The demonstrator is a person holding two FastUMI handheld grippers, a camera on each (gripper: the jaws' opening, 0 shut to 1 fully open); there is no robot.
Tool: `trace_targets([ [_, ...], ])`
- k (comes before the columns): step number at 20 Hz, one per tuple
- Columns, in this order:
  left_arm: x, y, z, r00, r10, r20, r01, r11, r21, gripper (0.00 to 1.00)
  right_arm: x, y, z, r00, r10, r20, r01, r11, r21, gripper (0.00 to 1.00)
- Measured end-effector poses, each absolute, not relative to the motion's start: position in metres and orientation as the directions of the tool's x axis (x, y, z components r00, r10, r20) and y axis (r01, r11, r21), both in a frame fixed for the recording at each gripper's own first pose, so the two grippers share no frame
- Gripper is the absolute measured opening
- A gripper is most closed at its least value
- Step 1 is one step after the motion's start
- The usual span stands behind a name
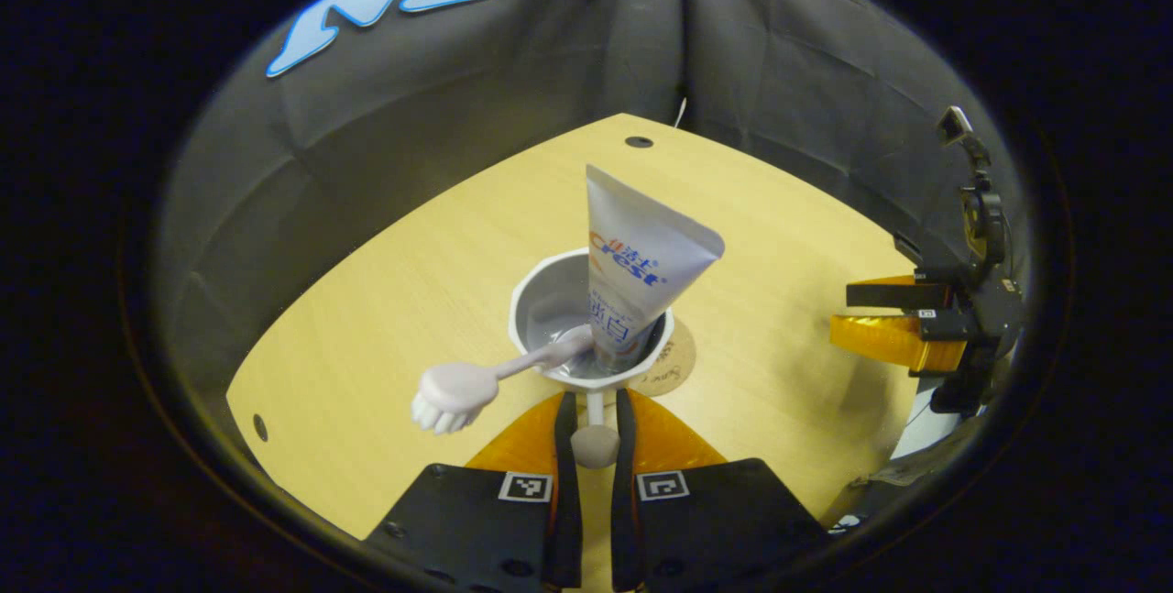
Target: Put the toothbrush and toothpaste on the desktop into the cup, then pick up the cup and place it on the coaster on the desktop.
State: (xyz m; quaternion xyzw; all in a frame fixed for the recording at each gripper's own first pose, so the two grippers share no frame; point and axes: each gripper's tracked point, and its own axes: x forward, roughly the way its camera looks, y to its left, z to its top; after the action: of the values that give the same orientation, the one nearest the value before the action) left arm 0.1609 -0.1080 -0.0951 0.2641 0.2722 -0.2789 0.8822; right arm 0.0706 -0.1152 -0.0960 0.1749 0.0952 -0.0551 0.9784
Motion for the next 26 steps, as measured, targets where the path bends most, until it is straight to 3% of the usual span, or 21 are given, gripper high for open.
trace_targets([
  [6,0.164,-0.112,-0.092,0.672,-0.356,-0.649,0.664,0.679,0.315,0.19,0.066,-0.139,-0.101,0.973,-0.094,-0.21,0.167,0.918,0.359,0.9],
  [12,0.166,-0.097,-0.096,0.669,-0.302,-0.679,0.656,0.669,0.349,0.19,0.063,-0.148,-0.096,0.972,-0.093,-0.218,0.169,0.916,0.364,0.9],
  [13,0.167,-0.098,-0.096,0.676,-0.302,-0.673,0.652,0.67,0.355,0.24,0.064,-0.149,-0.096,0.972,-0.089,-0.219,0.166,0.917,0.363,0.9],
  [14,0.168,-0.099,-0.097,0.678,-0.298,-0.672,0.649,0.671,0.358,0.2,0.064,-0.149,-0.097,0.972,-0.086,-0.22,0.163,0.918,0.361,0.9],
  [19,0.166,-0.101,-0.089,0.705,-0.284,-0.649,0.621,0.689,0.373,0.36,0.066,-0.149,-0.098,0.973,-0.061,-0.221,0.139,0.925,0.355,0.9],
  [20,0.165,-0.102,-0.083,0.717,-0.289,-0.634,0.614,0.693,0.377,0.31,0.068,-0.149,-0.095,0.974,-0.055,-0.219,0.131,0.927,0.35,0.9],
  [23,0.16,-0.1,-0.078,0.749,-0.286,-0.598,0.585,0.71,0.392,0.39,0.068,-0.146,-0.082,0.98,-0.036,-0.193,0.098,0.942,0.32,0.9],
  [24,0.158,-0.098,-0.075,0.762,-0.281,-0.583,0.568,0.723,0.394,0.32,0.067,-0.145,-0.076,0.983,-0.027,-0.183,0.084,0.947,0.311,0.9],
  [25,0.157,-0.097,-0.072,0.778,-0.28,-0.562,0.548,0.741,0.389,0.39,0.067,-0.143,-0.069,0.985,-0.016,-0.169,0.067,0.952,0.299,0.9],
  [26,0.153,-0.095,-0.068,0.793,-0.276,-0.544,0.526,0.76,0.381,0.4,0.067,-0.142,-0.062,0.988,-0.006,-0.156,0.052,0.955,0.29,0.9],
])
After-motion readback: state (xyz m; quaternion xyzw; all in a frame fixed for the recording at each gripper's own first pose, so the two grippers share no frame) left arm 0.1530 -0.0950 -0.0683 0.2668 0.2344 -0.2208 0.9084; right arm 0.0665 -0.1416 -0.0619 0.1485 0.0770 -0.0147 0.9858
